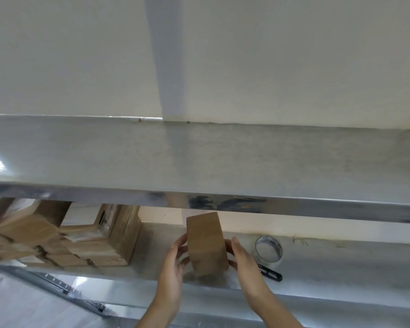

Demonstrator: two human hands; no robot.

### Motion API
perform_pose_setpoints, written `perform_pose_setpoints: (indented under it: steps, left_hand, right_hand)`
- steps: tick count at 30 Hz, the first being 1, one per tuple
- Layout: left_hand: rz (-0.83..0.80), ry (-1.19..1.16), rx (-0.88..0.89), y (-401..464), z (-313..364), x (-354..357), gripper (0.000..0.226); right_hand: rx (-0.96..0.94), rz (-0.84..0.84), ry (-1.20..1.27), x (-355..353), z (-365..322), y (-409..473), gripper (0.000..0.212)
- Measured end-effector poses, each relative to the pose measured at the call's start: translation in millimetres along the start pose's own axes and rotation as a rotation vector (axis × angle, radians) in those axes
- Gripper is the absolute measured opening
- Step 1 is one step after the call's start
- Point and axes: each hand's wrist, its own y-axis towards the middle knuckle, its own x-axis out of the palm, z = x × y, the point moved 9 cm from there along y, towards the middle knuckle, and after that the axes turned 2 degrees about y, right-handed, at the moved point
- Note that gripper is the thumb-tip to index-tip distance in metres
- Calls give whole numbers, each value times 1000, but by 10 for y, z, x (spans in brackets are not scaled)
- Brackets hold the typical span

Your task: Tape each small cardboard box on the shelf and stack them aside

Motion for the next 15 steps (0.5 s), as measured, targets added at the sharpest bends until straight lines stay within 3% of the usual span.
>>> perform_pose_setpoints:
  steps: [6,15]
  left_hand:
    - [-88,165,27,14,-45,59,39]
    - [-105,156,21,-92,-36,112,43]
  right_hand:
    - [-16,-37,99,16,-33,-50,54]
    - [-131,-43,99,-28,-251,-113,37]
